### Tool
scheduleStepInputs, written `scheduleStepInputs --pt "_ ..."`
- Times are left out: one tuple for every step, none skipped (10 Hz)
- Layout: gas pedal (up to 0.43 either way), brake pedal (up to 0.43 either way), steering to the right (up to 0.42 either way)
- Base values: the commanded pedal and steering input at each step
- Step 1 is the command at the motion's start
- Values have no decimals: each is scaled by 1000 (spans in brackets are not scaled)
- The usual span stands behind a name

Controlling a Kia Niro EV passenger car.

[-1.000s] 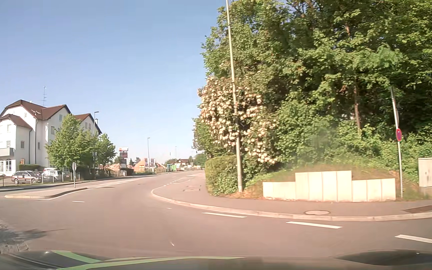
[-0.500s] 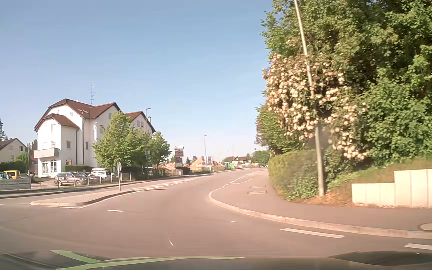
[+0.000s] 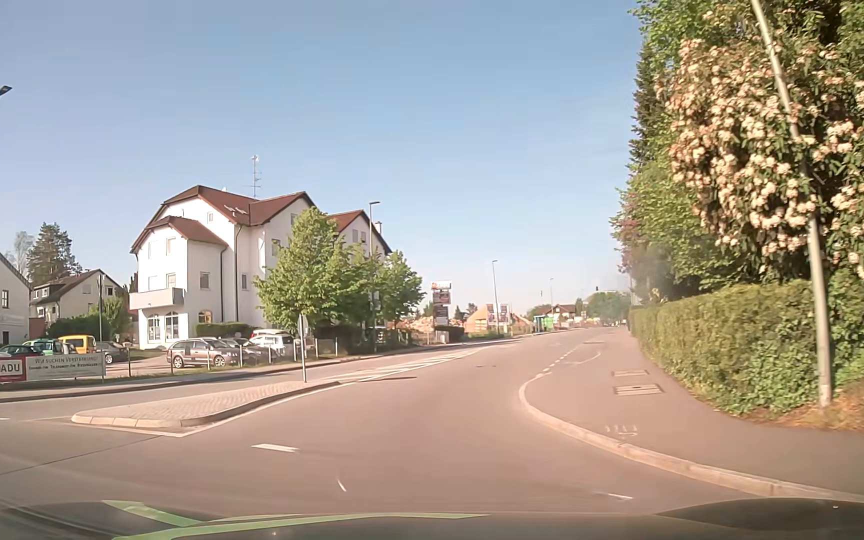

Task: Follow the waypoints while adhering to traffic rules and regulations

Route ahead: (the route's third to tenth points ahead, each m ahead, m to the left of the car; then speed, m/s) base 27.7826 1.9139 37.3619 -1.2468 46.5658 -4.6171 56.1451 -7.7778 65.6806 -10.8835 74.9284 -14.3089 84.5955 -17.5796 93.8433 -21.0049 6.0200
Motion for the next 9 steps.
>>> scheduleStepInputs --pt "177 0 -118" --pt "177 0 -86" --pt "177 0 -58" --pt "177 0 -23" --pt "177 0 -2" --pt "177 0 15" --pt "177 0 27" --pt "177 0 39" --pt "177 0 50"
